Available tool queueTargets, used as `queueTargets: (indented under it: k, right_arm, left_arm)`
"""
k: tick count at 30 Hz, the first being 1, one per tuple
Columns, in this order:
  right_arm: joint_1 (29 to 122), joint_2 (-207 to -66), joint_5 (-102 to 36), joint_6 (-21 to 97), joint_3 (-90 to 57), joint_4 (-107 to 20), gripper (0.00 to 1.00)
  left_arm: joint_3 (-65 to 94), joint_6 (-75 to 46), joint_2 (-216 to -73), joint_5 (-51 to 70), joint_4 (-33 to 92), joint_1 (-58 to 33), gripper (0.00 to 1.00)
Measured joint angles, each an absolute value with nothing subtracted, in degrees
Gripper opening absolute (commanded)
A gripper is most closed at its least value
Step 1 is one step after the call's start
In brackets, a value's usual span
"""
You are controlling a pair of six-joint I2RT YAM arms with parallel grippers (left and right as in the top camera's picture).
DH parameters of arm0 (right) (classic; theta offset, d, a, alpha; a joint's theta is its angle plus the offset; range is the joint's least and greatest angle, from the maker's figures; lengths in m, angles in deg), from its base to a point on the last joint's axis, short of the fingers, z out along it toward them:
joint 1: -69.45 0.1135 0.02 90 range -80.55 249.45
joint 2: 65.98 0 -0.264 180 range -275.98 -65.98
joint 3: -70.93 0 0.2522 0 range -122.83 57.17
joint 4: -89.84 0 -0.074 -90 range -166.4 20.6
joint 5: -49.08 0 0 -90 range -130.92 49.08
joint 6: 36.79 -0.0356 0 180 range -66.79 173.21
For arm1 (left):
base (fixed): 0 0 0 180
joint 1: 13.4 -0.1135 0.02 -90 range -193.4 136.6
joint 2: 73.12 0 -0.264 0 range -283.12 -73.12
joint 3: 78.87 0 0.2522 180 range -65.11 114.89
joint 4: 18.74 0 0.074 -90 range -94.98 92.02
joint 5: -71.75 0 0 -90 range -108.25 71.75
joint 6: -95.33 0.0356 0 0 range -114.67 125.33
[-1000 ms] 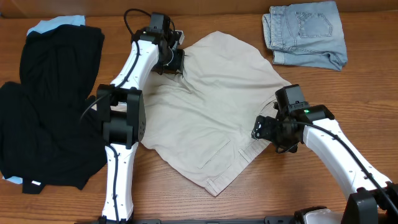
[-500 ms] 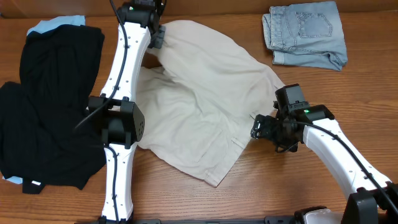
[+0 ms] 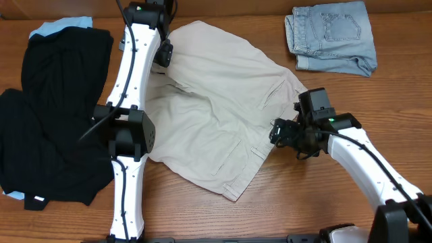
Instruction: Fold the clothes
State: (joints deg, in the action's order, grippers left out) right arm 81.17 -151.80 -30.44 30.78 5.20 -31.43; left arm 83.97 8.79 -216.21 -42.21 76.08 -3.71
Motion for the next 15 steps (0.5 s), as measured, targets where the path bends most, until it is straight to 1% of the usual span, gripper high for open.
queueTargets:
  k: [3, 5, 8, 10, 15]
  right_arm:
    - [81.17, -154.71, -28.27, 31.69, 5.22, -32.67, 0.80]
    - [81.17, -156.02, -26.48, 31.98, 5.22, -33.68, 0.76]
    - [81.17, -157.13, -24.23, 30.06, 5.22, -34.01, 0.66]
    - [81.26, -157.33, -23.27, 26.69, 5.22, -34.09, 0.63]
    - [82.33, -159.34, -22.61, 19.76, 5.22, -34.82, 0.57]
  left_arm:
    - [85.35, 8.44, -212.95, -40.07, 76.28, -3.71, 0.92]
    - [86.29, 8.29, -208.52, -39.20, 76.19, -3.69, 0.92]
    - [87.38, 8.25, -199.97, -37.73, 76.10, -3.69, 0.92]
    - [88.27, 8.20, -194.22, -36.69, 76.06, -3.71, 0.92]
    - [90.24, 7.70, -184.02, -34.61, 76.39, -3.69, 0.98]
